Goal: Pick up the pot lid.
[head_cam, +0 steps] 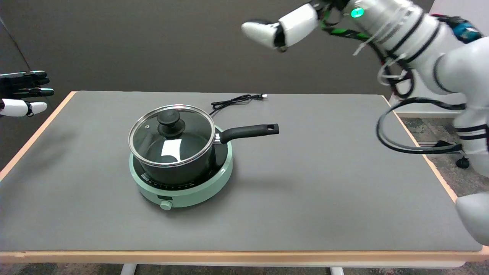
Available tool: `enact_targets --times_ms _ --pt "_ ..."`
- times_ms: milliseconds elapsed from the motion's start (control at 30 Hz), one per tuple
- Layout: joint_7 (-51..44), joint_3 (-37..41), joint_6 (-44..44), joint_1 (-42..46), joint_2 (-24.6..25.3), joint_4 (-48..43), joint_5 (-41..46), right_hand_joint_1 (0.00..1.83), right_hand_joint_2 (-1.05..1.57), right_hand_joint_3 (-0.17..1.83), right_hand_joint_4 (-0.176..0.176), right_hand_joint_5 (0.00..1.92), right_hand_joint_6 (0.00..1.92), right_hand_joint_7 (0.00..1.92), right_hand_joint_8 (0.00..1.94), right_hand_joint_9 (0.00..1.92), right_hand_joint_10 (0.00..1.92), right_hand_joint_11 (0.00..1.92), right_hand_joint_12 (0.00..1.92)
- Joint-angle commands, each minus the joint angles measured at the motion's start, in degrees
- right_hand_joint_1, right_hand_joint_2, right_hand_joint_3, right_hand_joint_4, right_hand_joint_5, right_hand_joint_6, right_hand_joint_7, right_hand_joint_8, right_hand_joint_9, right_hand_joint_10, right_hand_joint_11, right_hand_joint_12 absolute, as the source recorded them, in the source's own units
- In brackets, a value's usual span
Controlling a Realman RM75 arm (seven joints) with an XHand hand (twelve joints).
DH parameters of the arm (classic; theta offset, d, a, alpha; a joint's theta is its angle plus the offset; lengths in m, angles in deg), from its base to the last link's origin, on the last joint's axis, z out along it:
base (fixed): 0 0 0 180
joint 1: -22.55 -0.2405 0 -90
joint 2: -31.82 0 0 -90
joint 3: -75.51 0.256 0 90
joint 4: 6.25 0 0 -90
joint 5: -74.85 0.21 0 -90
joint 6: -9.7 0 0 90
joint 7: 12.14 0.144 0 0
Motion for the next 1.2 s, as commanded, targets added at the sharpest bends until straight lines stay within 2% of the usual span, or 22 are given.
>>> enact_targets --times_ms 33,167,433,867,1200 --pt "-0.4 -22.9 9.7 -11.2 12.4 -1.7 -20.5 0.71 0.50 0.93 0.130 0.41 0.17 0.53 0.17 0.60 0.38 0.50 1.06" --pt "-0.4 -26.9 10.5 -13.5 16.4 0.8 -23.1 0.71 0.50 0.94 0.129 0.40 0.17 0.53 0.17 0.60 0.38 0.50 1.05" --pt "-0.4 -35.0 10.5 -18.6 21.9 8.0 -23.1 0.71 0.52 0.91 0.143 0.42 0.19 0.54 0.19 0.62 0.36 0.49 1.04" --pt "-0.2 -49.3 9.4 -25.5 22.0 13.3 -23.1 0.72 0.51 0.92 0.136 0.41 0.18 0.55 0.19 0.61 0.36 0.48 1.01" --pt "-0.3 -55.5 9.7 -30.0 25.6 26.1 -23.1 0.71 0.50 0.92 0.131 0.40 0.18 0.53 0.18 0.59 0.34 0.47 0.97"
